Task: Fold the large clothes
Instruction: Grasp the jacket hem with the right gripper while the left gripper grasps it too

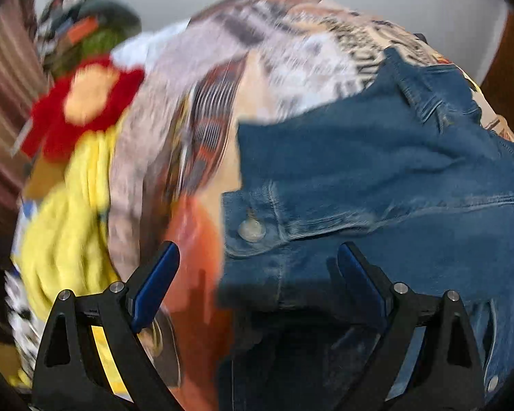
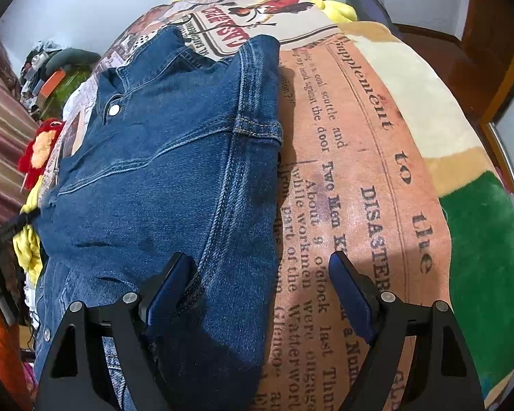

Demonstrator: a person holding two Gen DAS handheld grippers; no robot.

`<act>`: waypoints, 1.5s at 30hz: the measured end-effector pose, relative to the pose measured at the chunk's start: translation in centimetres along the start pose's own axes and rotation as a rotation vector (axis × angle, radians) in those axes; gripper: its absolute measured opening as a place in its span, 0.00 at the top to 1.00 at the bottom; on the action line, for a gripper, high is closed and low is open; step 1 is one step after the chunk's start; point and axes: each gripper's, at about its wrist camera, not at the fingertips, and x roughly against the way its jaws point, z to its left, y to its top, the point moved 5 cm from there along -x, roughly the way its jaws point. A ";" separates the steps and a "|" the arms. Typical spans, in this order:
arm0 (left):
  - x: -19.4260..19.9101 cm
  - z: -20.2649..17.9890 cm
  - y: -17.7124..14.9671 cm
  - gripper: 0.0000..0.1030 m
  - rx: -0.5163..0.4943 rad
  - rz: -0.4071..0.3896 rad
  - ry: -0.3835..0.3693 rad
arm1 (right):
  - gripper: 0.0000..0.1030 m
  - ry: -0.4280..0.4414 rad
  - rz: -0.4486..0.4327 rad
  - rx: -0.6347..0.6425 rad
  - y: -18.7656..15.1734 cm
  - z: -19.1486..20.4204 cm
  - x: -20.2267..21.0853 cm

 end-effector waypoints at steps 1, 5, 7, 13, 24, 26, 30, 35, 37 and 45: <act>-0.2 0.8 -0.7 0.08 0.036 0.019 -0.029 | 0.21 -0.003 0.004 -0.004 0.0 0.0 0.0; 0.6 2.6 -1.1 0.08 0.149 0.015 -0.143 | 0.21 -0.024 0.018 -0.018 0.5 -0.1 0.3; 1.3 3.1 -0.7 0.08 0.184 -0.011 -0.187 | 0.21 -0.053 -0.012 -0.027 1.0 -0.3 1.1; 1.1 2.7 1.6 0.08 0.164 -0.029 -0.167 | 0.21 -0.087 -0.115 -0.007 4.6 -0.2 3.5; -5.4 0.0 1.2 0.08 0.069 0.095 -0.106 | 0.51 0.009 -0.033 -0.062 10.8 -0.3 -2.4; -5.5 0.1 1.0 0.08 0.080 0.092 -0.117 | 0.68 0.066 -0.011 -0.092 11.4 -0.6 -3.8; -5.0 0.6 1.1 0.08 0.071 0.087 -0.103 | 0.77 0.039 -0.030 -0.047 12.4 -0.5 -4.2; -3.8 1.3 2.8 0.08 0.056 0.038 -0.071 | 0.78 -0.059 -0.035 0.021 13.6 -0.7 -4.9; -3.8 2.0 3.8 0.08 0.075 0.022 -0.077 | 0.78 -0.056 -0.039 0.022 13.7 -0.8 -4.8; -8.2 2.9 7.8 0.10 0.205 0.103 -0.238 | 0.76 -0.018 0.029 -0.054 14.0 -1.2 -4.6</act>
